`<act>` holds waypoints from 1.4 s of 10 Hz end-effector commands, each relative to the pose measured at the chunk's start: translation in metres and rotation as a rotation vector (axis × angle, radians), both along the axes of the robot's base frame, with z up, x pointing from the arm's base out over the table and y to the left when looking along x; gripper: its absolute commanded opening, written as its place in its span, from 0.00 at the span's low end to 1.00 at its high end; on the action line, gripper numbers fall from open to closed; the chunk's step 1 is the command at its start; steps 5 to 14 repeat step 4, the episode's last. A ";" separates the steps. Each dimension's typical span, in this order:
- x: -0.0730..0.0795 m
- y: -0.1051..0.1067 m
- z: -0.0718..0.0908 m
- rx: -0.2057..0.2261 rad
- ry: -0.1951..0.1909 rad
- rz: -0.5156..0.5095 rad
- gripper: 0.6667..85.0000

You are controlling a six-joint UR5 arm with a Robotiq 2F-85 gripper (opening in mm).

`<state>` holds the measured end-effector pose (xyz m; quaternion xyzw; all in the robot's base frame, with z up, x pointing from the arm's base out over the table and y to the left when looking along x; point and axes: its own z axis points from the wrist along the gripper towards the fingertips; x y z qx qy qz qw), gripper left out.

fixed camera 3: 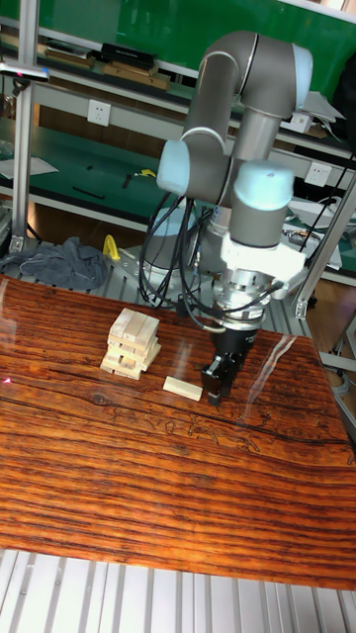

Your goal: Play Jenga

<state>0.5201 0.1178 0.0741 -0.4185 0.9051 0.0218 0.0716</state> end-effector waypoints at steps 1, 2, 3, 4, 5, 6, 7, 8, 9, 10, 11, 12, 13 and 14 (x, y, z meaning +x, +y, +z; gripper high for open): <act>0.023 -0.002 0.022 -0.070 -0.014 -0.178 0.01; 0.025 0.006 0.023 -0.058 -0.009 -0.204 0.01; 0.026 0.010 0.024 -0.059 -0.003 -0.222 0.01; 0.023 0.007 0.024 -0.067 0.010 -0.240 0.01; 0.023 0.007 0.024 -0.067 0.010 -0.240 0.01; 0.023 0.007 0.024 -0.067 0.010 -0.240 0.01; 0.023 0.007 0.024 -0.067 0.010 -0.240 0.01; 0.023 0.007 0.024 -0.067 0.010 -0.240 0.01; 0.023 0.007 0.024 -0.067 0.010 -0.240 0.01; 0.023 0.007 0.024 -0.067 0.010 -0.240 0.01; 0.023 0.007 0.024 -0.067 0.010 -0.240 0.01; 0.023 0.007 0.024 -0.067 0.010 -0.240 0.01; 0.023 0.007 0.024 -0.067 0.010 -0.240 0.01; 0.023 0.007 0.024 -0.067 0.010 -0.240 0.01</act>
